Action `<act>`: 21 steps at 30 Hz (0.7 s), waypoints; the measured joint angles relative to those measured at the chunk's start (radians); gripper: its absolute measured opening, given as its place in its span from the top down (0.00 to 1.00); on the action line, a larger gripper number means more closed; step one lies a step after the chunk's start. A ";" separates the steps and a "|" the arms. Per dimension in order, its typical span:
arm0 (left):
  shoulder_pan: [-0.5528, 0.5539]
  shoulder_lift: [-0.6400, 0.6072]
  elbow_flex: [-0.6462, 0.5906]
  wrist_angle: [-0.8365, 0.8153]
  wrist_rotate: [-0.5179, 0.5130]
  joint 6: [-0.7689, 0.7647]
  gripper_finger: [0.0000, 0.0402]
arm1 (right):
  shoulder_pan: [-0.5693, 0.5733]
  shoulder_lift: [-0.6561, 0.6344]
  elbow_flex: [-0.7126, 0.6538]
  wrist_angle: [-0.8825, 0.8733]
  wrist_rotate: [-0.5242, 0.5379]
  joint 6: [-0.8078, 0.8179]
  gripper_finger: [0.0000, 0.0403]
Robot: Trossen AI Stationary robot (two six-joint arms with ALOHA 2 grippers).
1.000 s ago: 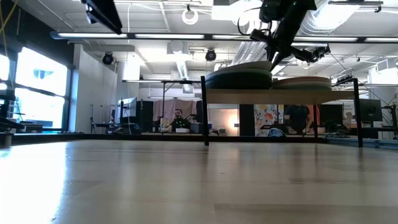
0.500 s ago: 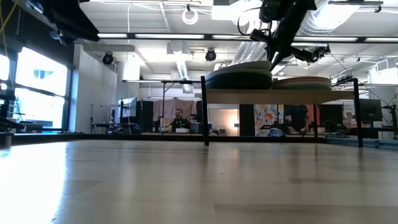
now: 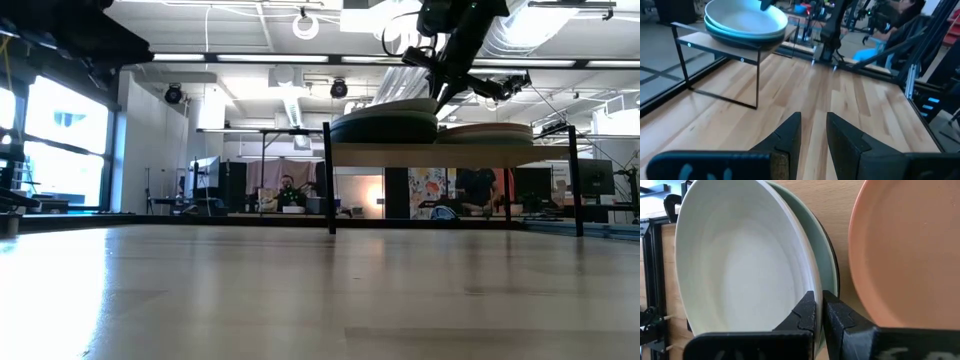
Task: Place and stack plates onto a shelf
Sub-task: Stack the gray plate on top of the light green plate on the shelf
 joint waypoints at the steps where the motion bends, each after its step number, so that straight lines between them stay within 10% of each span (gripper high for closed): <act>1: 0.000 -0.019 -0.016 0.006 0.000 0.001 0.81 | 0.000 0.000 0.000 0.000 0.000 0.000 1.00; 21: 0.000 -0.193 -0.276 0.165 0.043 -0.013 0.81 | 0.000 0.000 0.000 0.001 0.000 0.000 1.00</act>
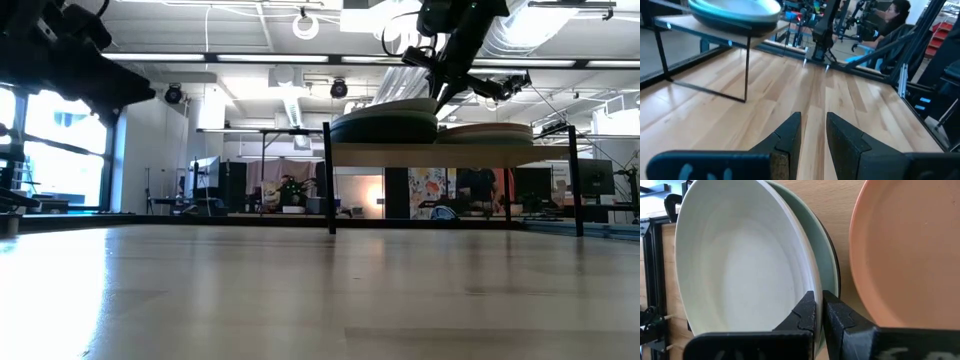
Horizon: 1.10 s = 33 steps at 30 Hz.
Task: Place and stack plates onto a shelf
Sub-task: Stack the gray plate on top of the light green plate on the shelf
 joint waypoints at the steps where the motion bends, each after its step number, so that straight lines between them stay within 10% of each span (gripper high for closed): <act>1: 0.000 0.000 -0.009 0.003 0.000 -0.006 0.81 | 0.000 0.000 0.000 0.000 0.000 0.000 1.00; 33: 0.000 0.017 -0.069 0.103 0.009 -0.103 0.81 | 0.000 0.000 0.000 -0.002 0.010 0.009 1.00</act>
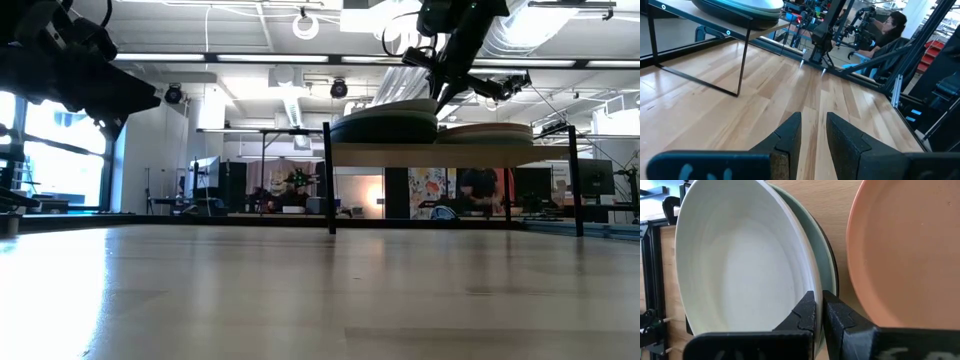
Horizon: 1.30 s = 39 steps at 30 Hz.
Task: Place and stack plates onto a shelf
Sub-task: Stack the gray plate on top of the light green plate on the shelf
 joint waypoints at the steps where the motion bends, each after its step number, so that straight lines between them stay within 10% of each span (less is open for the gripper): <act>1: 0.000 0.000 0.000 0.000 0.000 0.000 0.81 | 0.000 0.000 0.000 0.000 -0.001 0.000 1.00; 39: 0.000 0.000 0.000 0.000 -0.001 0.000 0.81 | 0.000 0.000 0.000 -0.001 -0.007 0.020 1.00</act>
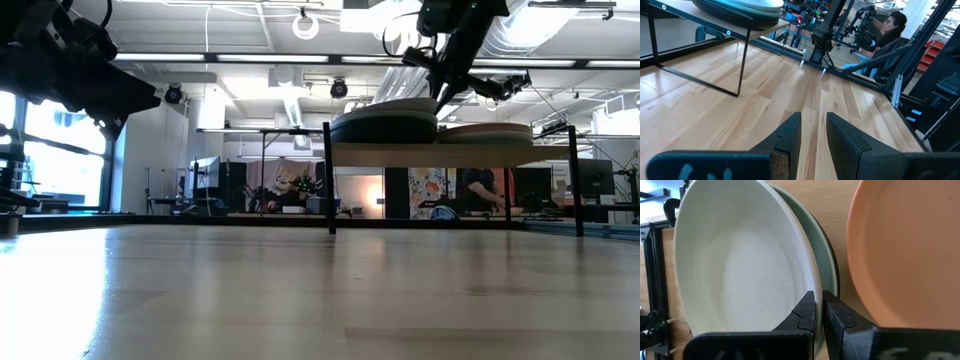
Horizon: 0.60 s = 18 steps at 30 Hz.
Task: Place and stack plates onto a shelf
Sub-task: Stack the gray plate on top of the light green plate on the shelf
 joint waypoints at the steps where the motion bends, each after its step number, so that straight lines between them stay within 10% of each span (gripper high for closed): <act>1: 0.000 0.000 0.000 0.000 0.000 0.000 0.81 | 0.000 0.000 0.000 0.001 0.000 0.000 1.00; 18: 0.000 0.000 0.000 0.000 0.000 0.000 0.81 | -0.006 0.000 0.000 0.001 0.007 -0.024 0.84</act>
